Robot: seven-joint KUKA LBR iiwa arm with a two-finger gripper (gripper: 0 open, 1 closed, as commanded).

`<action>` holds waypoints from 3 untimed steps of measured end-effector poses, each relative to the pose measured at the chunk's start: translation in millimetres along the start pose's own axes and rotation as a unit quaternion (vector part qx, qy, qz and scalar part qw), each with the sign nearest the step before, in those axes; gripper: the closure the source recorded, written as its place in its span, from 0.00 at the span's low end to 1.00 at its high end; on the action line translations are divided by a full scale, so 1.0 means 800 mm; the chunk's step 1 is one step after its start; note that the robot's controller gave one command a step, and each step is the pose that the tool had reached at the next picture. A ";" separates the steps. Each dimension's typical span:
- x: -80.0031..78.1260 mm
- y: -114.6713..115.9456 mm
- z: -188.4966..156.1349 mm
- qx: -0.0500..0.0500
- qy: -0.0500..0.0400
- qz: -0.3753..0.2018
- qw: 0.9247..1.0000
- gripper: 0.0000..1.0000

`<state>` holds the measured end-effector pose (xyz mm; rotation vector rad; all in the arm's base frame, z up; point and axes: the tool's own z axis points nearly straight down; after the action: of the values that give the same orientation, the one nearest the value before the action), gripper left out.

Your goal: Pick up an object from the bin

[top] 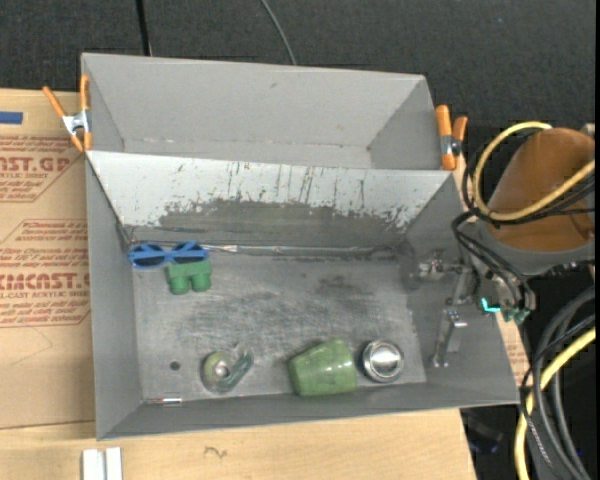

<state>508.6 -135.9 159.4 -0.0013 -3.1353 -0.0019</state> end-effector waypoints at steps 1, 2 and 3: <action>0.027 0.045 0.109 0.002 -0.012 -0.020 1.000 0.00; 0.029 0.044 0.109 0.002 -0.011 -0.020 1.000 1.00; 0.027 0.071 0.110 0.002 -0.011 -0.051 0.999 1.00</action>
Offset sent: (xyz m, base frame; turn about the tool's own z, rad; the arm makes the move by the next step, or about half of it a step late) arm -0.0282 0.0351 -0.0894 -0.0398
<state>486.7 -79.3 72.0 0.1600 -3.1536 0.0045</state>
